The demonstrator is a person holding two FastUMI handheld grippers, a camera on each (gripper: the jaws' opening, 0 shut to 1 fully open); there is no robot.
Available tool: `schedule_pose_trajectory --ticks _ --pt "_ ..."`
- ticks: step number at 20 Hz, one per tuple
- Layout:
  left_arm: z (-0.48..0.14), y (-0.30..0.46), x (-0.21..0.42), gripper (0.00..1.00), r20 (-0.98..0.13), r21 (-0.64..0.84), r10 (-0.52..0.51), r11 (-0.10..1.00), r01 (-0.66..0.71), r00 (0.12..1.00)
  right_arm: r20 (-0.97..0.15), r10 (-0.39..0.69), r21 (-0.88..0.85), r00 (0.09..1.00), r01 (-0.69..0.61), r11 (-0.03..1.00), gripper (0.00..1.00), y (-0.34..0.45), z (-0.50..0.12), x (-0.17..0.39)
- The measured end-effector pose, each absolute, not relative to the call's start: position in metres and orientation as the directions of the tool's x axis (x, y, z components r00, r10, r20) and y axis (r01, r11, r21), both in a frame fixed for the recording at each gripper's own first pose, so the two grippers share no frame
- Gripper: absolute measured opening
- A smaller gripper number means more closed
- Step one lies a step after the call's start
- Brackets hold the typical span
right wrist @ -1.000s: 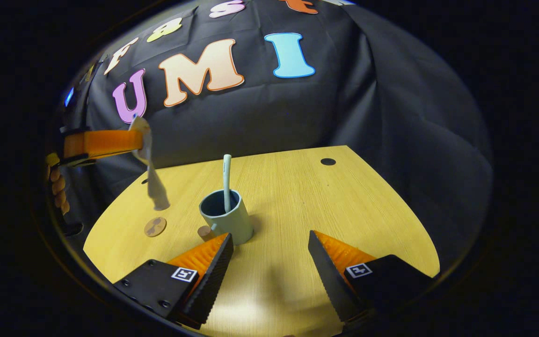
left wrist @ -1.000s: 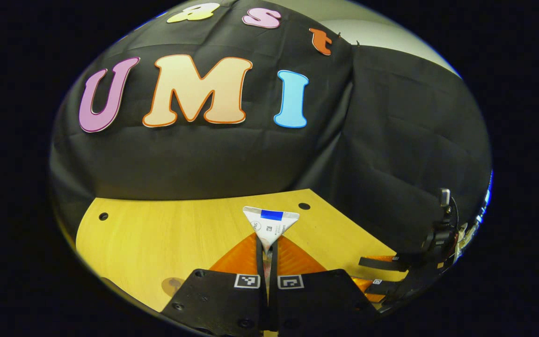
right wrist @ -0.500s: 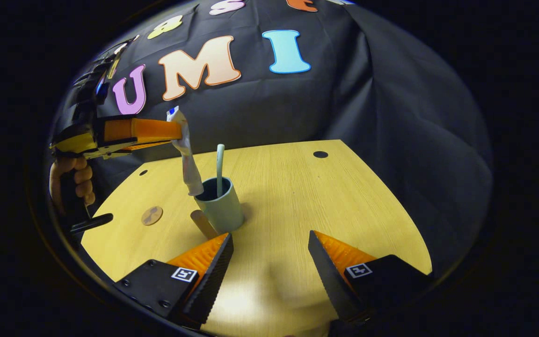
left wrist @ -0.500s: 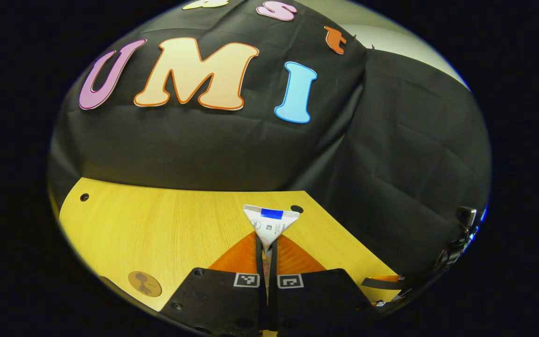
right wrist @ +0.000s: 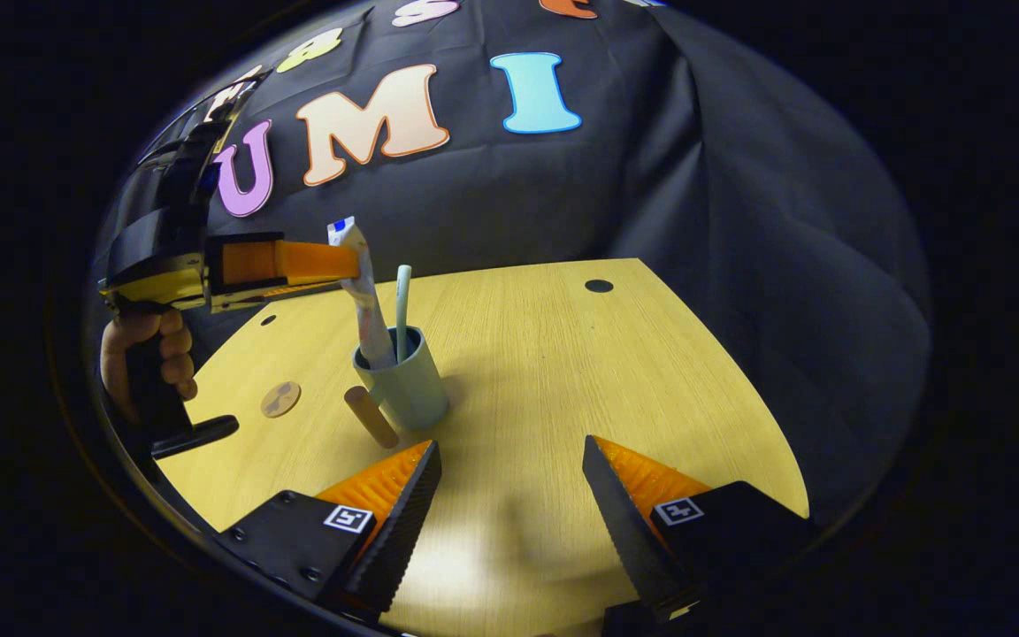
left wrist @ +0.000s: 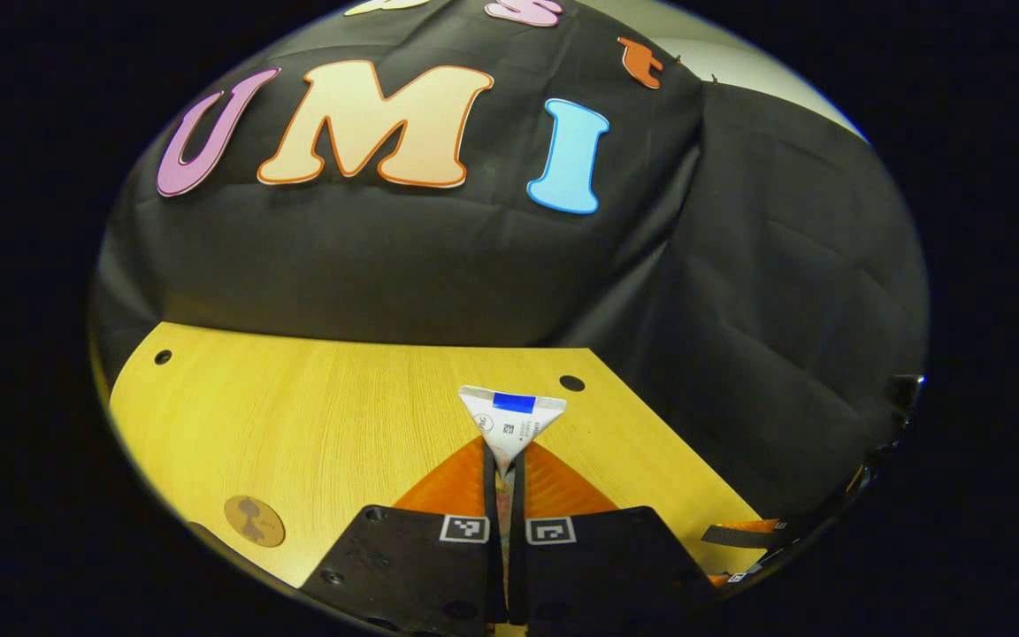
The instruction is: Put the toothbrush and toothpaste on the desktop into the cup, then pick up the cup and place it on the coaster on the desktop.
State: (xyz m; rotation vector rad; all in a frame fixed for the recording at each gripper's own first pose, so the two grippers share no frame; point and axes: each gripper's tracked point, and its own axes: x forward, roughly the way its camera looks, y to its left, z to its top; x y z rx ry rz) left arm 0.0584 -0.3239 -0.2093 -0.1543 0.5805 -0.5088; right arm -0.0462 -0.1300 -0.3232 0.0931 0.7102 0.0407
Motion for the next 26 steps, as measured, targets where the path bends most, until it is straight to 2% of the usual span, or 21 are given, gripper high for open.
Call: schedule_pose_trajectory --ticks 2,3,4,7,10,11,12,13,15,16,20,26 --pt "-0.213 -0.323 0.051 0.04 -0.5 -0.299 -0.503 0.864 0.404 0.705 -0.647 0.087 0.106 0.758 -0.024 0.994 0.99 -0.126 -0.321 -0.044" --pt "-0.214 -0.324 0.045 0.22 -0.496 -0.325 -0.517 0.856 0.403 0.698 -0.644 0.099 0.111 0.758 -0.035 0.993 0.96 -0.124 -0.32 -0.043" --pt "-0.211 -0.321 0.044 0.41 -0.49 -0.33 -0.512 0.858 0.393 0.706 -0.643 0.113 0.116 0.757 -0.049 0.992 0.99 -0.122 -0.319 -0.043" --pt "-0.207 -0.301 0.041 0.96 -0.494 -0.265 -0.452 0.892 0.366 0.743 -0.651 0.175 0.149 0.739 -0.102 0.984 0.99 -0.108 -0.315 -0.034" --pt "-0.202 -0.278 0.033 0.95 -0.48 -0.2 -0.401 0.916 0.348 0.78 -0.685 0.238 0.17 0.689 -0.167 0.971 0.99 -0.09 -0.313 -0.025" --pt "-0.198 -0.269 0.031 0.95 -0.473 -0.178 -0.383 0.924 0.34 0.794 -0.699 0.254 0.173 0.668 -0.187 0.967 0.95 -0.085 -0.311 -0.022" --pt "-0.194 -0.258 0.029 0.95 -0.457 -0.15 -0.362 0.932 0.33 0.812 -0.714 0.268 0.177 0.647 -0.203 0.963 0.99 -0.078 -0.31 -0.019" --pt "-0.188 -0.247 0.029 0.95 -0.439 -0.124 -0.34 0.94 0.319 0.832 -0.729 0.281 0.184 0.625 -0.216 0.959 0.94 -0.072 -0.311 -0.018" --pt "-0.183 -0.225 0.028 0.95 -0.419 -0.081 -0.302 0.952 0.297 0.856 -0.767 0.3 0.209 0.568 -0.221 0.953 0.95 -0.058 -0.313 -0.016" --pt "-0.18 -0.214 0.026 0.95 -0.414 -0.061 -0.288 0.955 0.289 0.864 -0.794 0.306 0.226 0.525 -0.213 0.951 0.99 -0.051 -0.317 -0.016" --pt "-0.167 -0.161 0.025 0.95 -0.376 0.023 -0.218 0.969 0.245 0.901 -0.853 0.342 0.296 0.396 -0.174 0.939 0.99 -0.022 -0.328 -0.015" --pt "-0.172 -0.09 0.015 0.95 -0.384 0.039 -0.141 0.985 0.168 0.913 -0.896 0.335 0.33 0.29 -0.069 0.942 0.97 0.0 -0.347 -0.001"
